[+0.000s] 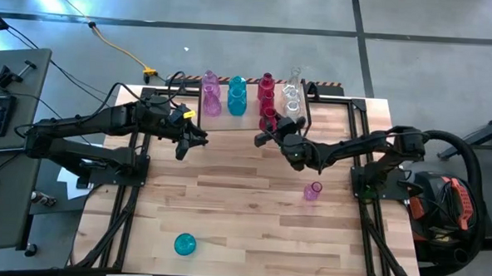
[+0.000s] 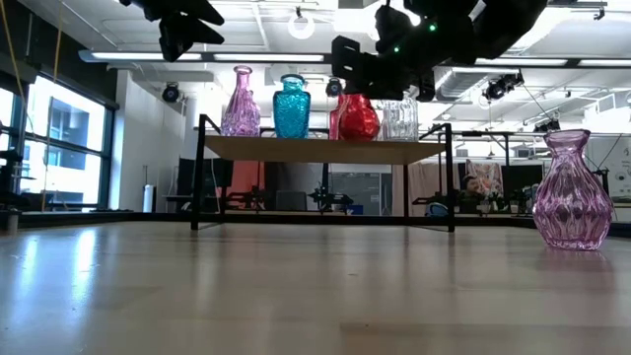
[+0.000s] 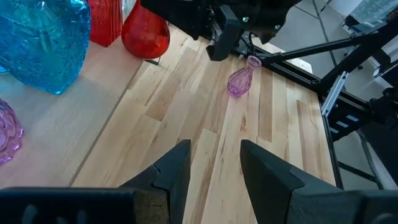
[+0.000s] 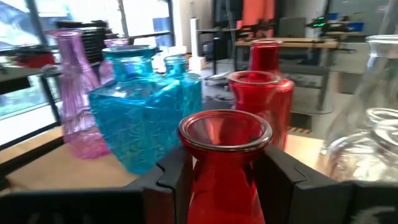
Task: Sort vases onto shelf
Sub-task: Put the red vase on the shelf aligned with the other red vases, then adjust the transparent vase
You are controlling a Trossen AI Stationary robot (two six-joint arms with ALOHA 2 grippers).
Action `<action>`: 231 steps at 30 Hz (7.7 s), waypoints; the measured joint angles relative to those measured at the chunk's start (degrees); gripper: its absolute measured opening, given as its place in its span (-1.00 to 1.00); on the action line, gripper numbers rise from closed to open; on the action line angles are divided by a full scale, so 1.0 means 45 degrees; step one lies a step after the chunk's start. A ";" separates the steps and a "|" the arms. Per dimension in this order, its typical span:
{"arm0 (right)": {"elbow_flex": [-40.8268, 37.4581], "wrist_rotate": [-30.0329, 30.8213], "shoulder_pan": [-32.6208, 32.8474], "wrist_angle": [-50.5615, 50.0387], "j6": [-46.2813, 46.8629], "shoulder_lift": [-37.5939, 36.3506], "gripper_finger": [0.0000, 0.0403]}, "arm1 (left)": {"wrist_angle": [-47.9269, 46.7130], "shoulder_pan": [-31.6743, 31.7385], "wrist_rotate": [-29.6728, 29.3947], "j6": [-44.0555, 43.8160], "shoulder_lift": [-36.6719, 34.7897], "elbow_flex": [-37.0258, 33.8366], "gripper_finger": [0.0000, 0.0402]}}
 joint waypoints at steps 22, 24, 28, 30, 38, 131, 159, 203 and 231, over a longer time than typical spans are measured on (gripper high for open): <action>0.0028 0.0281 -0.0385 0.0463 0.0024 0.0176 -0.41 | 0.0000 0.0000 -0.0002 0.0000 0.0000 0.0000 -0.35; 0.0039 0.0270 -0.0409 0.0449 0.0039 0.0176 -0.41 | 0.0000 0.0000 0.0000 0.0000 0.0000 0.0000 -0.35; 0.0334 -0.0282 -0.0660 -0.0005 0.0038 0.0191 -0.41 | 0.0000 0.0000 0.0000 0.0001 0.0000 0.0000 -0.35; 0.0463 -0.0367 -0.0766 -0.0280 0.0055 0.0191 -0.41 | 0.0000 0.0000 -0.0002 0.0000 0.0000 0.0000 -0.35; 0.0601 -0.0260 -0.0759 -0.0737 0.0437 0.0186 -0.41 | 0.0000 0.0000 -0.0004 0.0000 0.0000 0.0000 -0.35; 0.0601 -0.0621 -0.0835 0.0798 0.0666 0.0166 0.03 | 0.0000 0.0004 -0.0001 0.0004 0.0005 0.0000 -0.35; 0.0606 -0.0407 -0.0953 0.2739 -0.1660 -0.0326 0.03 | -0.0005 0.0000 -0.0001 0.0001 0.0005 -0.0005 -0.35; 0.0917 -0.8948 -0.3487 -1.0158 0.9027 -0.6464 -0.10 | -0.0004 0.0000 -0.0004 0.0001 0.0005 -0.0005 -0.35; 0.0917 -0.8774 -0.3454 -1.1209 0.9432 -0.6240 -0.10 | -0.0005 0.0005 -0.0005 0.0003 0.0005 -0.0005 -0.35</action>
